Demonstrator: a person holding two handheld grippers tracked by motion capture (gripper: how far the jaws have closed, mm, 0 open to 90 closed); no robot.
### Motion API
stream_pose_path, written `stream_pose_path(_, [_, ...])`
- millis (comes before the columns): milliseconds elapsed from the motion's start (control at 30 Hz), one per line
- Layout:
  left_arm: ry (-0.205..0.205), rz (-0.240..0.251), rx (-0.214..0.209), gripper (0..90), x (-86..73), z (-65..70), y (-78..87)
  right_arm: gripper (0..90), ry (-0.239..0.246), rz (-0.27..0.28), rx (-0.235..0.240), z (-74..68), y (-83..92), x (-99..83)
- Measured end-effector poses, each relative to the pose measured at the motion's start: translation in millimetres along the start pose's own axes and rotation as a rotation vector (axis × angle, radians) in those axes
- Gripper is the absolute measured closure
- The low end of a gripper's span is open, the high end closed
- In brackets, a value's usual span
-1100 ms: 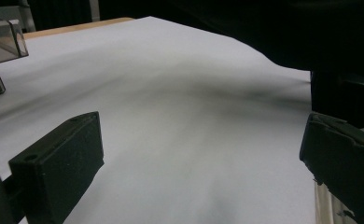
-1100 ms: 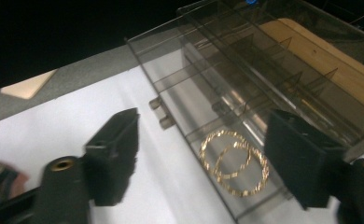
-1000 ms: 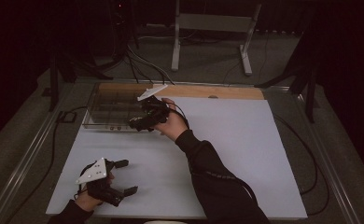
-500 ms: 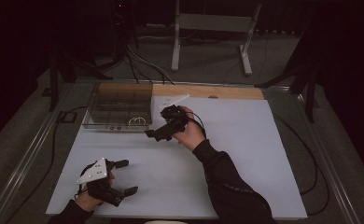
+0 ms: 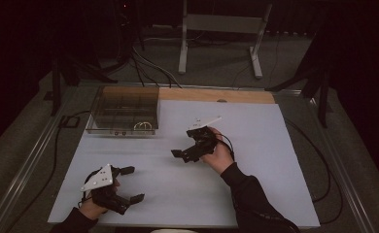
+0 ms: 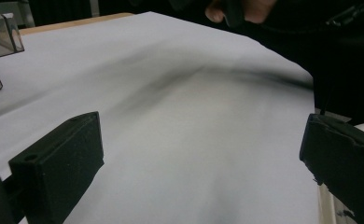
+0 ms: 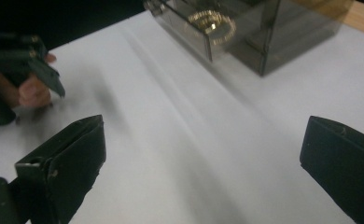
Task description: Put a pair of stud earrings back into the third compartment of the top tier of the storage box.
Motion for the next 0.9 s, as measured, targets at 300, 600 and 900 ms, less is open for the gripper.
stream_pose_path(300, [-0.001, 0.000, -0.002, 0.5, 0.1, 0.5, 0.0, 0.2, -0.042, 0.024, -0.041, 8.6, 24.5, -45.1])
stream_pose_path(600, [-0.004, -0.004, 0.000, 0.5, -0.1, 0.7, -0.2, 0.2, -0.110, 0.023, -0.067, 20.6, 58.2, -95.4])
stream_pose_path(900, [-0.004, -0.005, 0.000, 0.5, -0.4, 0.5, -0.5, 0.2, -0.156, 0.043, -0.101, 21.4, 97.3, -130.3])
Point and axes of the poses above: each handheld gripper's, and its own axes: y roughly backward along the jaws, x roughly out of its top, z roughly to its right, the point moved 6 cm from there along -y, roughly forward along the jaws, and after that the axes turned 3 degrees about z, right-handed, at the moved point
